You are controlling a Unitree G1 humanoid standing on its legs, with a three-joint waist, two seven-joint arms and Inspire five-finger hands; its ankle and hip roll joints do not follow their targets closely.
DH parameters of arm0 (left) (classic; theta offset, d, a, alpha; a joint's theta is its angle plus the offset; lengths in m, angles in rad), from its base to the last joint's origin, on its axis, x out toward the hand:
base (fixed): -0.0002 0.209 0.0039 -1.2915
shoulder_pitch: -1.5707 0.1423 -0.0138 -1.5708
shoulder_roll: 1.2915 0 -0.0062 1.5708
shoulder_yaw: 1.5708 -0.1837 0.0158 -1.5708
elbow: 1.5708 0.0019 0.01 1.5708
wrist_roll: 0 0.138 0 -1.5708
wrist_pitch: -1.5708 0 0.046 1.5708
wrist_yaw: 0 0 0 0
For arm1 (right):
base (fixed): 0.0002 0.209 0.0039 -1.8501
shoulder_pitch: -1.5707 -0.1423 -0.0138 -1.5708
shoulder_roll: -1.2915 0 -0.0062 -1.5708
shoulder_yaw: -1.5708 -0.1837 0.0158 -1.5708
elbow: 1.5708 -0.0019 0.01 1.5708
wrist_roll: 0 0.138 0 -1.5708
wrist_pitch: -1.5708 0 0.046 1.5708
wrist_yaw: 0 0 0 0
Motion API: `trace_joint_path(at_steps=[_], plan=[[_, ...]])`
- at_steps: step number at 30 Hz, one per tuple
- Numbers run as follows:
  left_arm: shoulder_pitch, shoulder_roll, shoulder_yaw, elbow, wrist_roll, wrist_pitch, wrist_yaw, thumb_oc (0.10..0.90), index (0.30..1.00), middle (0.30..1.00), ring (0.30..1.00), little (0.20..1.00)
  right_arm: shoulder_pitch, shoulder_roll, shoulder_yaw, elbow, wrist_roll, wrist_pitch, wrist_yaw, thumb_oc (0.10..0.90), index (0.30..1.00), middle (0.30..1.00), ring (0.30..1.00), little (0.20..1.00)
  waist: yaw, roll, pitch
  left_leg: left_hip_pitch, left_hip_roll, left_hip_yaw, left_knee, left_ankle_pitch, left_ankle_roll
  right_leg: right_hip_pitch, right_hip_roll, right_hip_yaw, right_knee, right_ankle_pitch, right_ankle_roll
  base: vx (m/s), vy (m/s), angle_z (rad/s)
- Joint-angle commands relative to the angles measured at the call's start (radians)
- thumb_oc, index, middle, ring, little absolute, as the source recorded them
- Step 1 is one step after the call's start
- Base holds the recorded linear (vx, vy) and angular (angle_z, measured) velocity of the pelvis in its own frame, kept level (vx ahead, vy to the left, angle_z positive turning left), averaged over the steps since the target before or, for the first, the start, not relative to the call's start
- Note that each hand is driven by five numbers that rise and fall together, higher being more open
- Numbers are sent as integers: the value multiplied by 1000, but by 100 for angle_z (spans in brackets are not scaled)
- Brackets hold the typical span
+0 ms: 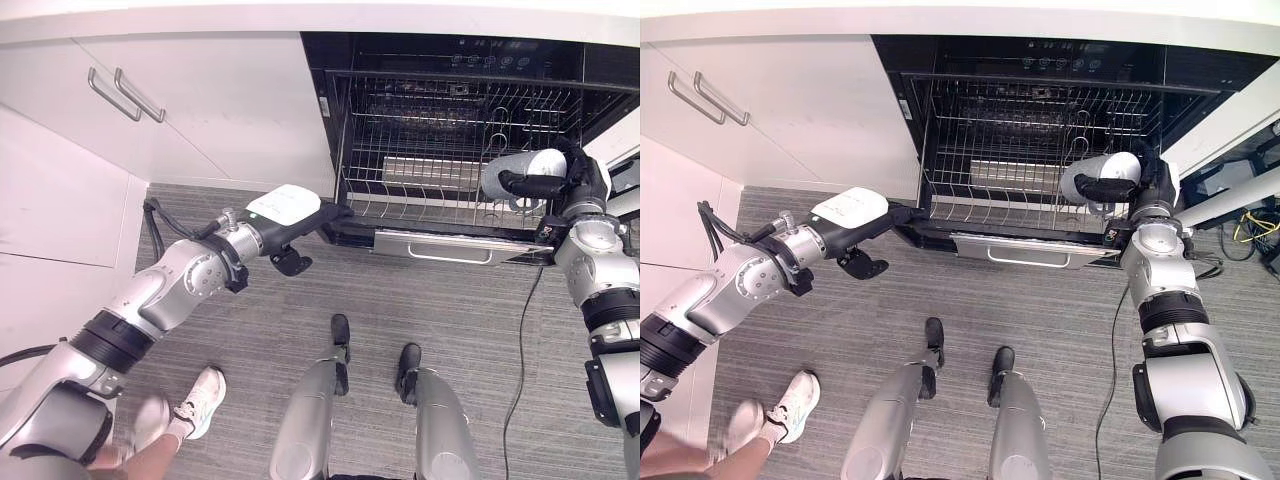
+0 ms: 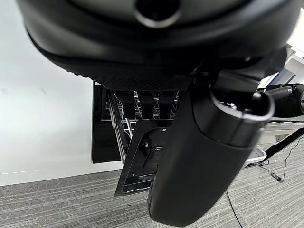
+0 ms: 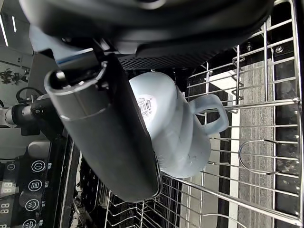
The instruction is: Place the dishes in the dishwasher.
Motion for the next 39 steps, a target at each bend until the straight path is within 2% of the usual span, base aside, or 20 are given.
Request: trace_joint_path(at_steps=[1,3,8,12,15,16,18,20,21,22,23,24,25,27,28,30,32,33,35,39], plan=[[-31,-13,68,-122,-42,-47,14,800,900,900,900,900,-124,-107,-33,-67,-75,-132,-74,800,900,900,900,900,2,59,-19,36,37,-6,45,-102,-74,2,-28,-24,-54,77,68,0,0,0],[-24,-15,70,-124,-39,-49,18,800,900,900,900,900,-127,-113,-32,-85,-91,-180,-101,800,900,900,900,900,-1,64,-19,36,36,-4,45,-103,-74,0,-29,-22,-56,78,68,0,0,0],[-15,-29,70,-133,-36,-40,20,800,900,900,900,900,-138,-114,-40,-154,-188,-240,-208,800,900,900,900,900,-9,77,-19,37,32,-3,45,-107,-73,-4,-27,-13,-59,77,70,-12,16,-4],[-10,-32,66,-145,-38,-36,25,800,900,900,900,900,-142,-120,-38,-187,-262,-273,-241,800,900,900,900,900,-13,85,-19,43,27,-4,45,-110,-72,1,-28,-8,-63,76,70,-5,10,-1],[-6,-36,64,-145,-35,-37,29,800,900,900,900,900,-149,-136,-19,-224,-424,-341,-305,800,900,900,900,900,-16,88,-19,47,25,-5,45,-110,-71,3,-28,-6,-64,78,71,-10,5,0],[-5,-37,64,-145,-33,-39,31,800,900,900,900,900,-152,-148,-8,-253,-460,-336,-321,800,900,900,900,900,-18,88,-19,47,22,-6,45,-110,-71,3,-28,-5,-64,78,73,-32,14,0],[-6,-30,65,-149,-39,-40,31,800,900,900,900,900,-147,-163,1,-275,-506,-288,-280,800,900,900,900,900,-21,88,-19,47,19,-9,45,-111,-71,3,-29,-4,-66,80,75,-37,-1,-2],[-10,-19,60,-150,-43,-46,30,800,900,900,900,900,-155,-196,68,-259,-724,-296,-284,800,900,900,900,900,-18,85,-19,46,19,-11,45,-111,-68,4,-29,-3,-72,83,74,-55,-30,0],[-10,-16,60,-147,-43,-49,30,800,900,900,900,900,-157,-210,96,-263,-750,-287,-297,800,900,900,900,900,-17,81,-19,44,20,-12,45,-109,-68,3,-28,-4,-72,85,75,-51,-54,7],[-12,-6,58,-142,-47,-55,32,800,900,900,900,900,-162,-230,129,-269,-723,-219,-251,800,900,900,900,900,-19,76,-19,42,20,-14,45,-107,-70,2,-28,-5,-73,89,78,-70,-92,8],[-18,17,54,-143,-55,-62,31,800,900,900,900,900,-147,-247,148,-253,-521,-84,-92,800,900,900,900,900,-19,66,-19,37,21,-17,45,-106,-69,-1,-26,-5,-75,94,79,-92,-128,7],[-12,22,53,-155,-41,-54,30,800,900,900,900,900,-124,-244,173,-238,-614,-164,-181,800,900,900,900,900,-16,57,-19,29,30,-20,45,-104,-69,-3,-19,-2,-85,99,75,-74,-116,7],[-12,30,50,-156,-46,-53,32,800,900,900,900,900,-120,-251,182,-244,-637,-194,-189,800,900,900,900,900,-16,53,-19,28,32,-23,45,-103,-68,-6,-19,-4,-79,98,76,-37,-79,10],[-27,36,37,-135,-50,-68,38,800,900,900,900,900,-137,-258,194,-250,-620,-239,-104,800,900,900,900,900,-17,49,-19,27,32,-23,45,-102,-67,-11,-21,-3,-69,97,78,-36,-64,6],[-49,37,30,-129,-49,-68,29,800,900,900,900,900,-163,-256,220,-248,-662,-266,-115,800,900,900,900,900,-12,45,-19,19,31,-25,45,-100,-66,-18,-20,-4,-68,98,78,-74,-83,0],[-64,43,27,-117,-57,-75,25,800,900,900,900,900,-185,-263,252,-265,-632,-234,-126,800,900,900,900,900,-10,40,-19,14,32,-28,45,-99,-67,-20,-15,-7,-70,100,79,-57,-67,3],[-71,47,26,-118,-58,-72,22,800,900,900,900,900,-172,-246,227,-259,-471,-134,-80,800,900,900,900,900,-12,36,-19,9,32,-28,45,-100,-69,-23,-13,-5,-72,99,79,-33,-29,5],[-72,42,29,-118,-54,-69,18,800,900,900,900,900,-162,-235,213,-249,-474,-144,-79,800,900,900,900,900,-12,35,-19,8,34,-28,45,-100,-68,-22,-10,-4,-75,99,78,-13,-2,5],[-76,31,33,-122,-58,-54,10,800,900,900,900,900,-149,-217,196,-247,-575,-218,-109,800,900,900,900,900,-14,40,-19,8,36,-29,45,-100,-69,-23,-10,-5,-71,95,77,5,10,2],[-82,18,35,-116,-53,-51,-1,800,900,900,900,900,-143,-215,178,-254,-550,-228,-117,800,900,900,900,900,-17,47,-19,3,30,-27,45,-101,-70,-29,-13,-4,-73,96,79,4,15,-1]])
